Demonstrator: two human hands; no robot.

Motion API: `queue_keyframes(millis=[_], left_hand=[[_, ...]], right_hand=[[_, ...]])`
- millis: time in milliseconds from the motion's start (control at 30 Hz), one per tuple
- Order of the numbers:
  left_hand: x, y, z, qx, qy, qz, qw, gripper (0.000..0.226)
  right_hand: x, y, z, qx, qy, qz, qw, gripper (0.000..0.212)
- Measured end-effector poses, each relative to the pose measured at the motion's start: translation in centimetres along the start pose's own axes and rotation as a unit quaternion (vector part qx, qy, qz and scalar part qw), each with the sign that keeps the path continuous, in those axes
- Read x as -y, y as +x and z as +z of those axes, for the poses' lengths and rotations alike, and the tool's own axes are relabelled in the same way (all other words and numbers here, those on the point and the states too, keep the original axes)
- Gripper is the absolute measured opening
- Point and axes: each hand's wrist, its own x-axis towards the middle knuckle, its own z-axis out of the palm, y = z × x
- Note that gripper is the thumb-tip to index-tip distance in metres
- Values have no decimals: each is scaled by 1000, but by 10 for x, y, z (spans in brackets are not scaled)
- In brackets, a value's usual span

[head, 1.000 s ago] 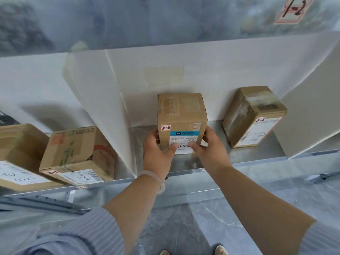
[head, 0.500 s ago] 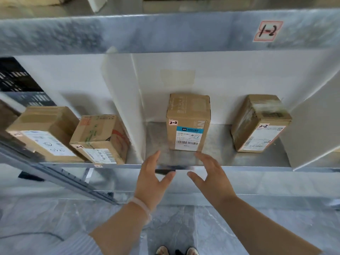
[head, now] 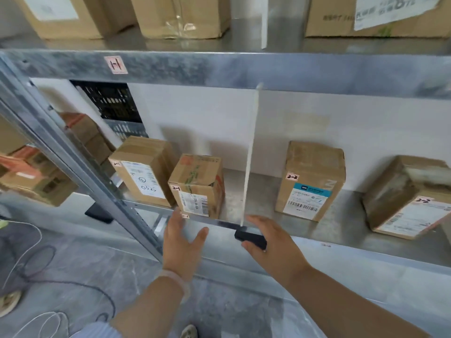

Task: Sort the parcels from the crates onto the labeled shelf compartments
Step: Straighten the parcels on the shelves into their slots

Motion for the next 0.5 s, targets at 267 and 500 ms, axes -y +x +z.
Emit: queue_keyframes(millis=[267,500], left_hand=[[12,56,-35,42,-12,-16,999,75],[20,75,-36,120,15,20,993,64]], right_hand=[[38,36,62,-80,127,156,976,41],[46,33,86,-79,160,239,954,31]])
